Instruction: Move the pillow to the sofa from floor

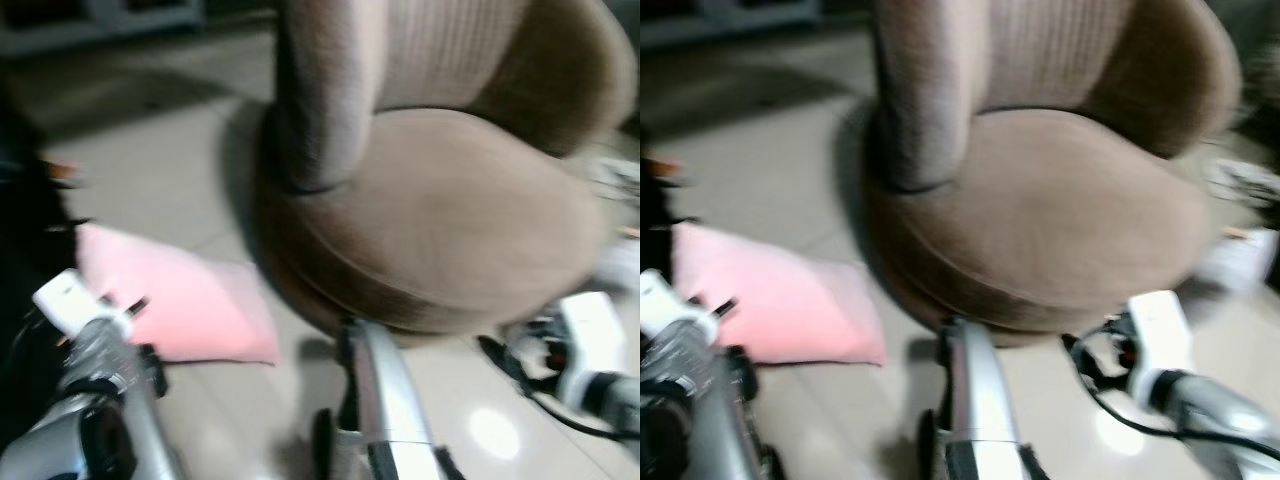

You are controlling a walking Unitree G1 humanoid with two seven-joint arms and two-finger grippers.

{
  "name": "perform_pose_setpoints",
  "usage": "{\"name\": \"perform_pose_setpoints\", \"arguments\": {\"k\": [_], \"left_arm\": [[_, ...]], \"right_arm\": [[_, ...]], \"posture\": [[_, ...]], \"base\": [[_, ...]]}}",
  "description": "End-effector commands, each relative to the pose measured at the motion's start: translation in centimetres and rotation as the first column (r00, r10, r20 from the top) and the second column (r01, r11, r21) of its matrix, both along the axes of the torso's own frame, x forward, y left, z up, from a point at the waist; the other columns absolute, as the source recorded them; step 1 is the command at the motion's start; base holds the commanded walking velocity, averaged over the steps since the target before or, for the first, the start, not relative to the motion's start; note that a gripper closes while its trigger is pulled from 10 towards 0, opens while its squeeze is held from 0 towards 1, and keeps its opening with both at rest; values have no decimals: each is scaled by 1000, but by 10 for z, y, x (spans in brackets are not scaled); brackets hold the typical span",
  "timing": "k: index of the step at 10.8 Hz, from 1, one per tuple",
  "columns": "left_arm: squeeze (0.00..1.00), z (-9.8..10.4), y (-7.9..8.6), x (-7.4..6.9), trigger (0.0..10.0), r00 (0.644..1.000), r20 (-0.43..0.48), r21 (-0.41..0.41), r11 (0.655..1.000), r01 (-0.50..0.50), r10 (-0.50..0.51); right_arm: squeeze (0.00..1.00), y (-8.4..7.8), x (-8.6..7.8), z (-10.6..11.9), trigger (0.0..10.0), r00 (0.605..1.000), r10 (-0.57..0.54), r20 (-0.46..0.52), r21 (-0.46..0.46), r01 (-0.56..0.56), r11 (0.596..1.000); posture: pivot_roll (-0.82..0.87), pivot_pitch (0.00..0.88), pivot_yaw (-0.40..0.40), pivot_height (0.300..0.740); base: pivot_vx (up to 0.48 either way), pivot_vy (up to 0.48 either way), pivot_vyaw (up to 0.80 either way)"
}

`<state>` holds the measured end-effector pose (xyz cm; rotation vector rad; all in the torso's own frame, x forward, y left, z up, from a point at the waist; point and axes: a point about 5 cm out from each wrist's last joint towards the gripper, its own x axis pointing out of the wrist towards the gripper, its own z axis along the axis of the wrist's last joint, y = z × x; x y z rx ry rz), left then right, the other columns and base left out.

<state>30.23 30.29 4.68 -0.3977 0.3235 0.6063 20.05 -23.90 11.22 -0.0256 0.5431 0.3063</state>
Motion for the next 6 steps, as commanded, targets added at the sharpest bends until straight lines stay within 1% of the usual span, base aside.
{"name": "perform_pose_setpoints", "arguments": {"k": [1,2,3,4,5,6], "left_arm": [[0,13,-10,14,0,996,63,35,998,54,-56],[0,29,-32,34,0,976,146,71,986,150,-159],[0,36,-44,41,0,958,180,94,974,208,-222],[0,44,-63,50,0,920,213,158,941,300,-329],[0,49,-72,54,0,900,241,187,927,325,-364],[0,58,-78,57,0,877,286,223,917,332,-387]], "right_arm": [[0,1,0,-13,10000,1000,-4,-25,-16,3,1000],[0,12,5,-29,10000,999,22,-36,0,-22,1000],[0,20,12,-39,10000,1000,19,-24,14,-19,1000],[0,32,21,-48,10000,1000,2,0,47,-2,999],[0,41,27,-52,10000,1000,4,23,62,-6,998],[0,55,33,-57,10000,998,31,45,75,-35,997]], "posture": [[-107,10,-160,414],[-64,0,-117,414],[-28,0,-83,414],[-1,0,-50,414],[22,0,-33,414],[45,0,-12,414]], "base": [[0,0,0],[0,0,0],[0,0,0],[0,0,0],[0,0,0],[0,0,0]]}}
